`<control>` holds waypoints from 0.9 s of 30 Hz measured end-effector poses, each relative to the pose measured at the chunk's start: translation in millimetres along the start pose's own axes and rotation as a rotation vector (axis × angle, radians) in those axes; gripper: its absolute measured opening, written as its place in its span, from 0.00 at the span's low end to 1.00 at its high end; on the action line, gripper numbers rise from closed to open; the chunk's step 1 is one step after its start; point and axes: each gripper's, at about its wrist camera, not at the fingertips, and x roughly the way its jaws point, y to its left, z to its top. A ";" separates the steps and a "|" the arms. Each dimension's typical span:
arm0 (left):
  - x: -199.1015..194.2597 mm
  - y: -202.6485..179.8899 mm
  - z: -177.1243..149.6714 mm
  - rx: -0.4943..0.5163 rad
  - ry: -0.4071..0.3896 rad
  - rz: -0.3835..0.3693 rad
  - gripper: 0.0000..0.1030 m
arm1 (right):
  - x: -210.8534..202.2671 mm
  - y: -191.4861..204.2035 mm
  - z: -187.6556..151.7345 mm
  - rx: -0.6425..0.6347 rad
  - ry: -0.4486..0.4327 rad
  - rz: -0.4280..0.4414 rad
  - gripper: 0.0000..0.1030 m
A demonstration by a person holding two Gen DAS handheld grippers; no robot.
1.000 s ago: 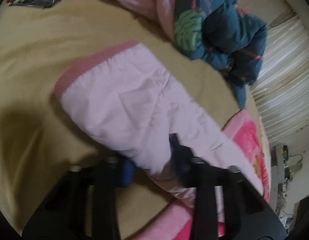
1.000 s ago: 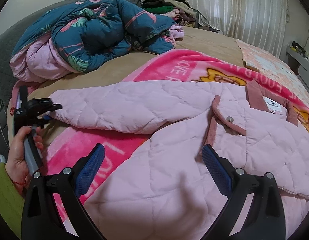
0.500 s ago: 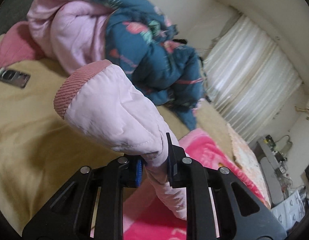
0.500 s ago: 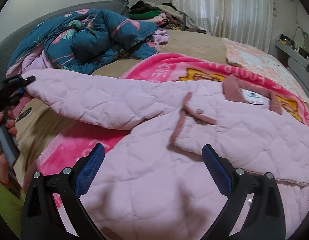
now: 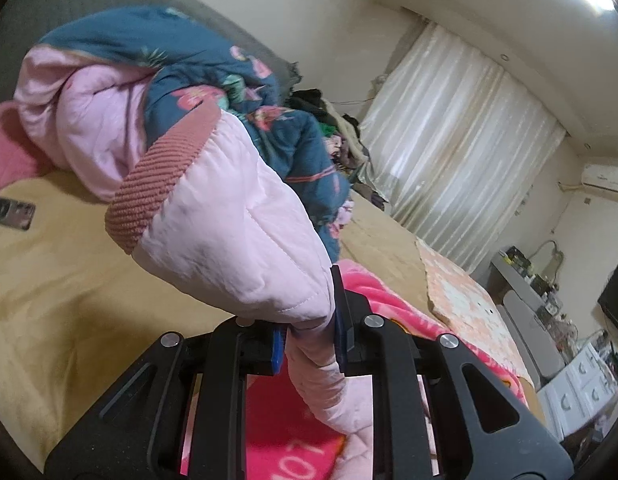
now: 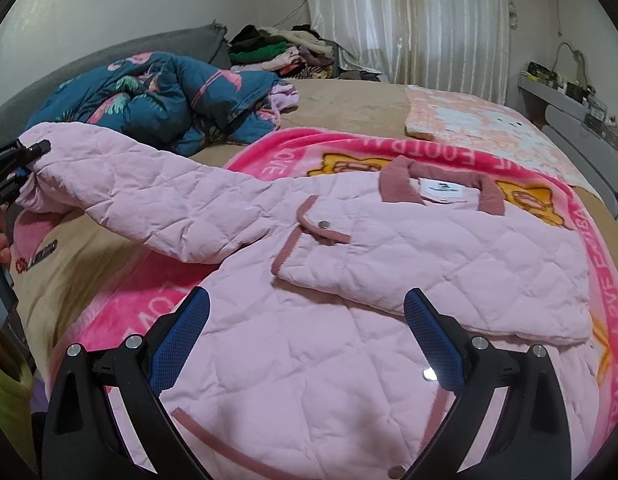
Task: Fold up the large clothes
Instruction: 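Grasp the sleeve cuff with the left tool and lift it up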
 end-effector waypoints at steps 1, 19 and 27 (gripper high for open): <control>-1.2 -6.5 1.9 0.012 -0.003 -0.004 0.11 | -4.1 -3.8 -1.2 0.010 -0.006 -0.001 0.94; -12.6 -124.9 -2.5 0.200 0.002 -0.109 0.11 | -60.5 -70.9 -19.9 0.106 -0.100 -0.053 0.94; -13.3 -172.1 -14.8 0.257 0.016 -0.167 0.11 | -86.9 -118.7 -33.0 0.198 -0.132 -0.078 0.94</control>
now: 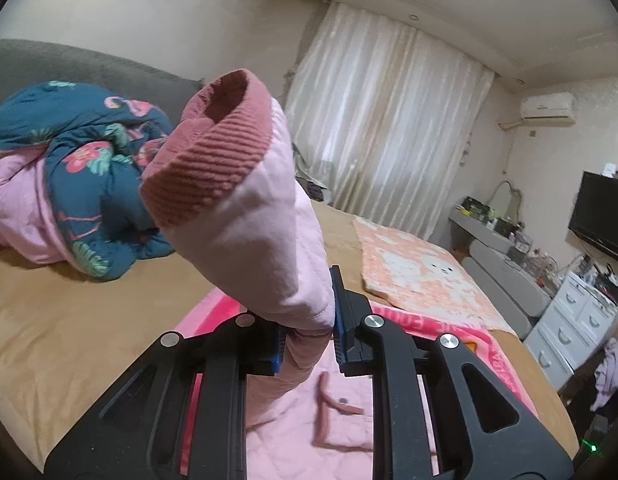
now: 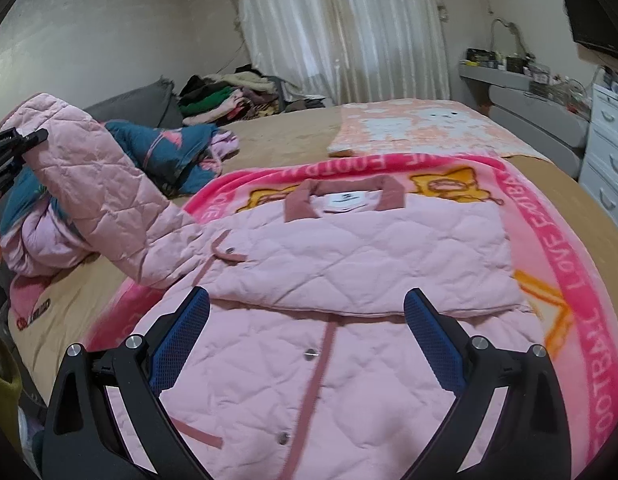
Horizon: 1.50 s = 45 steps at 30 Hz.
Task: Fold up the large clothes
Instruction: 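Grasp the sleeve cuff with the left tool and lift it up, then fold the held sleeve across the jacket body and open the left tool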
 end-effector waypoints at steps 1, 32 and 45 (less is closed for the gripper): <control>1.4 -7.2 -1.2 0.005 0.004 -0.013 0.11 | -2.1 -6.4 0.4 0.012 -0.005 -0.004 0.94; 79.3 -209.8 -141.5 0.380 0.271 -0.263 0.14 | -55.0 -163.7 -18.4 0.320 -0.102 -0.129 0.94; 97.7 -236.5 -264.5 0.663 0.456 -0.247 0.39 | -50.3 -184.7 -30.5 0.387 -0.073 -0.152 0.94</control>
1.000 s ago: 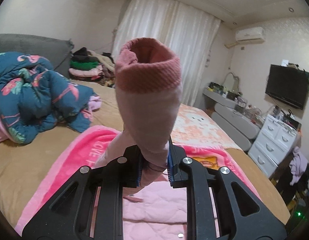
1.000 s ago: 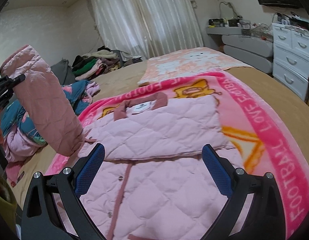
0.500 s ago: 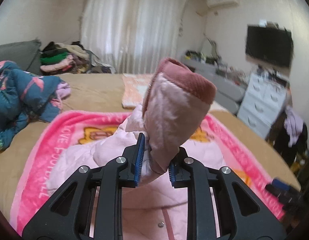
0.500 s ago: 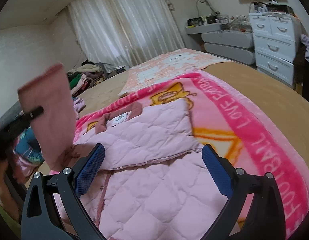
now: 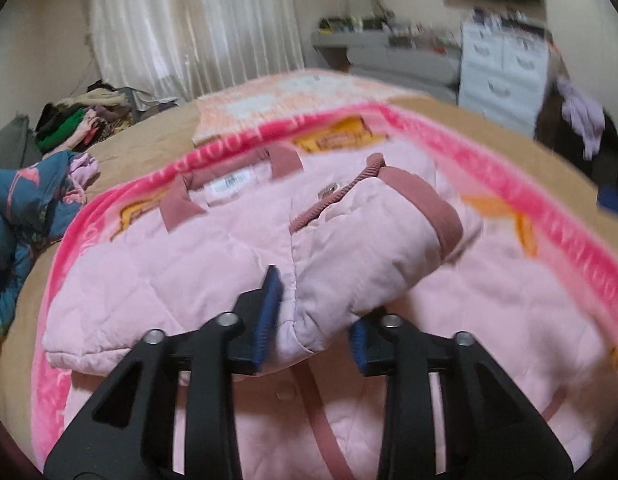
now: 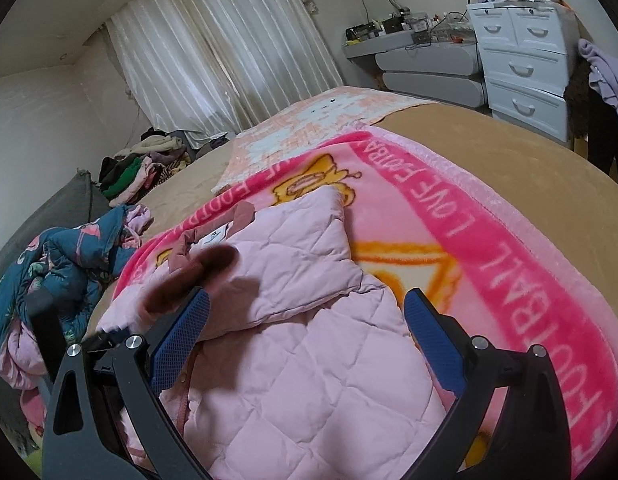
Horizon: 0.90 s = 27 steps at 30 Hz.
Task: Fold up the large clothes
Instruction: 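Fold the held sleeve across the jacket body and open the left tool, then grasp the mauve front trim with the right tool and lift it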
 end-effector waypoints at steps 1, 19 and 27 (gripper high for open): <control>4.9 -5.4 -6.6 0.027 0.033 0.005 0.49 | 1.1 0.3 -0.1 0.003 0.004 0.003 0.94; -48.2 74.3 -40.9 -0.199 0.150 -0.073 0.91 | 47.9 49.5 -30.8 -0.010 0.200 0.131 0.95; -66.2 165.7 -39.9 -0.348 0.099 0.129 0.91 | 98.4 85.6 -59.7 0.007 0.325 0.189 0.95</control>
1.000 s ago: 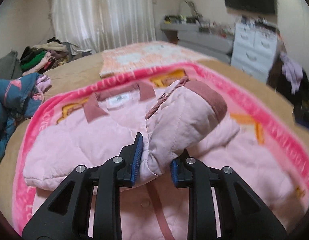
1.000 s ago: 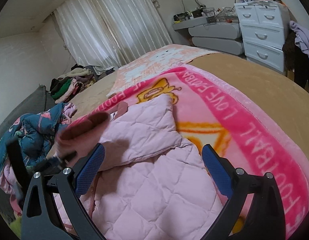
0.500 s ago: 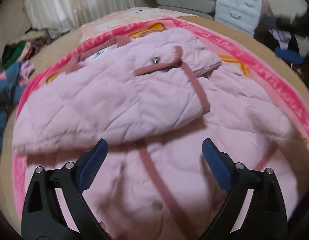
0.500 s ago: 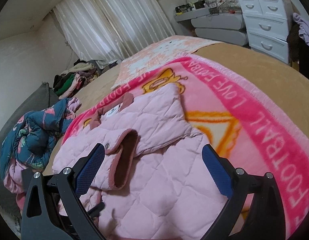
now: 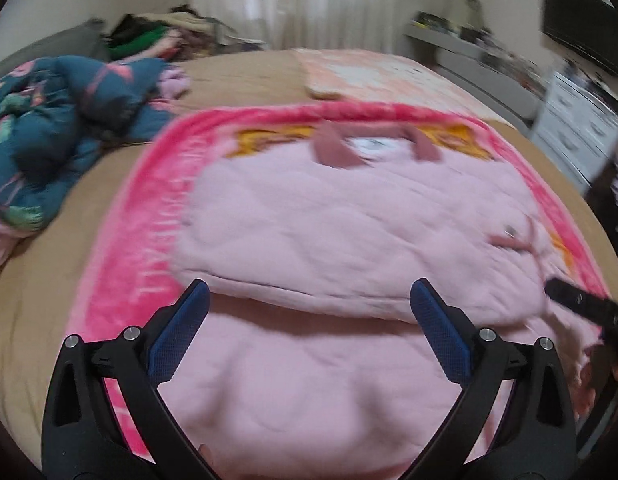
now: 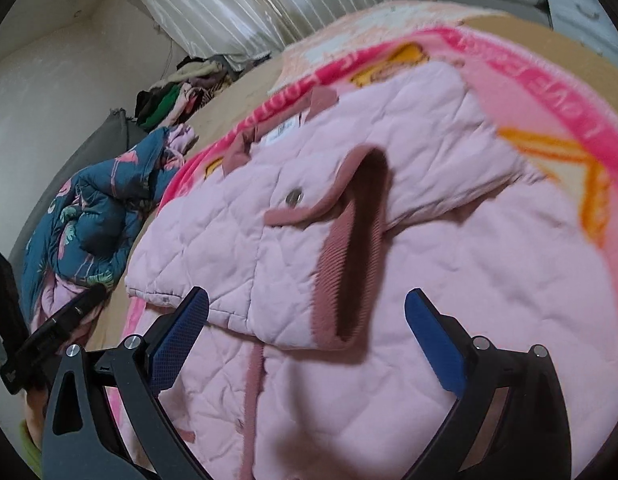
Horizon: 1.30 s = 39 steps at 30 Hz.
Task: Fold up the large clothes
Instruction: 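Grasp the mauve front trim with the right tool and lift it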
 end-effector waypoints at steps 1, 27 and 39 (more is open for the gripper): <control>-0.2 9.6 2.9 -0.018 -0.002 0.010 0.91 | 6.0 -0.4 -0.5 0.016 0.010 0.011 0.95; 8.8 87.2 47.1 -0.268 -0.035 -0.023 0.91 | -51.7 92.9 121.9 -0.601 -0.311 -0.097 0.18; 44.4 50.1 51.4 -0.167 0.021 -0.029 0.91 | 23.0 21.8 93.1 -0.455 -0.125 -0.186 0.19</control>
